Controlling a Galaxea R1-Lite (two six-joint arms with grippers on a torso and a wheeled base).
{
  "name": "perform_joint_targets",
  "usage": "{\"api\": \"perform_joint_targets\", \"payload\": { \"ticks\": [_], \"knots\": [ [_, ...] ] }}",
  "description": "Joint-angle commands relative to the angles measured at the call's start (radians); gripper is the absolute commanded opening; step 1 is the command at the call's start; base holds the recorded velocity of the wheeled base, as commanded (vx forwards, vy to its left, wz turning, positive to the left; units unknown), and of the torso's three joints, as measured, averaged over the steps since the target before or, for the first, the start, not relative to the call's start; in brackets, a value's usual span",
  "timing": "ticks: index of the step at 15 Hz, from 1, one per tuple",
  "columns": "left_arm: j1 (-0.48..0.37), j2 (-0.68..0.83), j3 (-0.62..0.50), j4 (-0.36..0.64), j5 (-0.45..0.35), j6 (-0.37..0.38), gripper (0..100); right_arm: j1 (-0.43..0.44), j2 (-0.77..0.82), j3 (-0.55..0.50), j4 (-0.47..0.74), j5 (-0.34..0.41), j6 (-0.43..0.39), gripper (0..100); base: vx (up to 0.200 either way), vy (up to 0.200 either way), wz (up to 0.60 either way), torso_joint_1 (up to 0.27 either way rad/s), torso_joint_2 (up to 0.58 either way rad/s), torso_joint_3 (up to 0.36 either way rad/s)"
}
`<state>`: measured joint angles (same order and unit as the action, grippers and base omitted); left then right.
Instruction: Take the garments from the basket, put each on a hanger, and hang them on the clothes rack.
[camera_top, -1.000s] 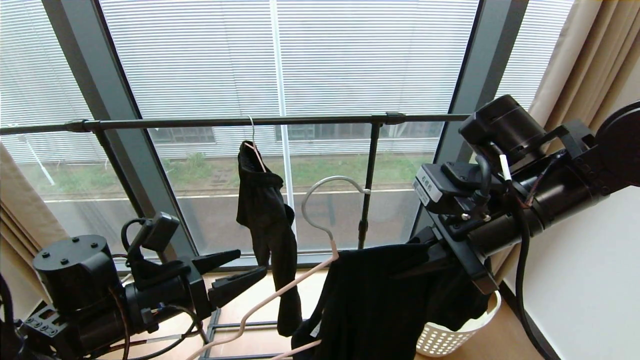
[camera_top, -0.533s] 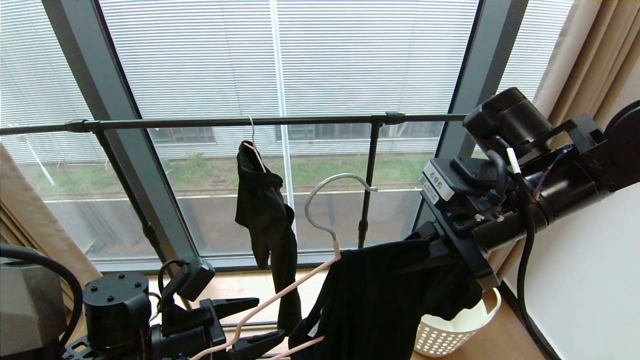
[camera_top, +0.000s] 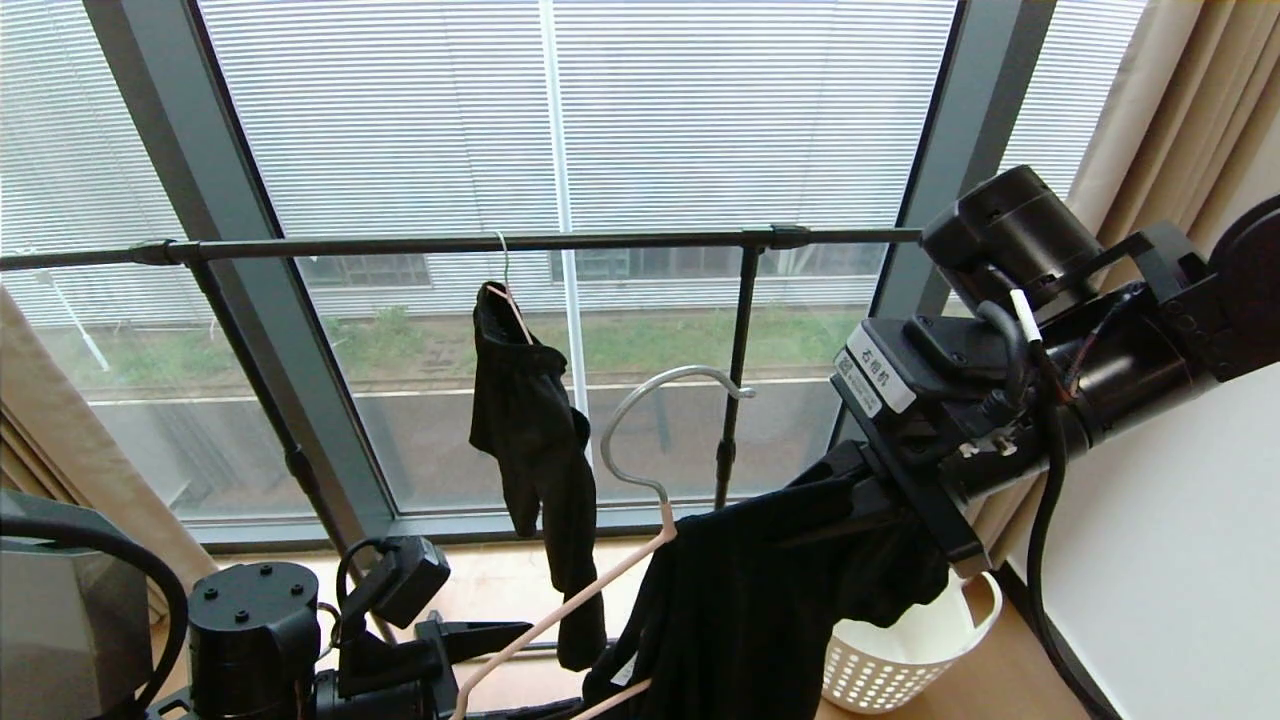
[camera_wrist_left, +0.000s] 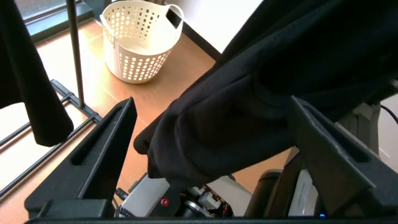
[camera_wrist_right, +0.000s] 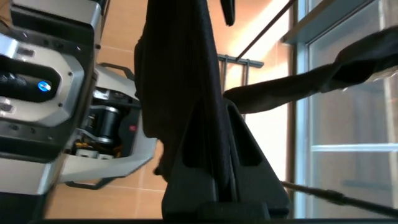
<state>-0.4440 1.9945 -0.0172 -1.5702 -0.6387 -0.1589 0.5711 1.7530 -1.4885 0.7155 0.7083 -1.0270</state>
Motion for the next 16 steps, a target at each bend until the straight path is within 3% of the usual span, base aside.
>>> {"api": "perform_joint_targets", "payload": {
  "ticks": [1, 9, 10, 13, 16],
  "knots": [
    [-0.01, 0.001, 0.0, -0.001, 0.001, -0.001, 100, 0.01, 0.006, -0.01, -0.001, 0.0, 0.001, 0, 0.0, 0.0, 0.0, 0.0, 0.0, 0.0],
    [-0.035, 0.004, 0.0, -0.001, 0.002, -0.002, 100, 0.049, 0.033, -0.058, -0.007, 0.046, 0.013, 0, 0.0, 0.0, 0.0, 0.0, 0.0, 0.0],
    [-0.038, 0.004, -0.001, -0.001, 0.004, -0.004, 0, 0.049, 0.033, -0.061, -0.007, 0.049, 0.013, 0, 0.0, 0.0, 0.0, 0.0, 0.0, 0.0],
    [-0.035, 0.004, -0.004, -0.001, 0.004, -0.002, 0, 0.049, 0.03, -0.058, -0.007, 0.049, 0.013, 0, 0.0, 0.0, 0.0, 0.0, 0.0, 0.0],
    [-0.008, 0.0, -0.009, -0.001, 0.004, -0.002, 0, -0.01, 0.002, -0.041, -0.005, 0.054, 0.013, 0, 0.0, 0.0, 0.0, 0.0, 0.0, 0.0]
  ]
}}
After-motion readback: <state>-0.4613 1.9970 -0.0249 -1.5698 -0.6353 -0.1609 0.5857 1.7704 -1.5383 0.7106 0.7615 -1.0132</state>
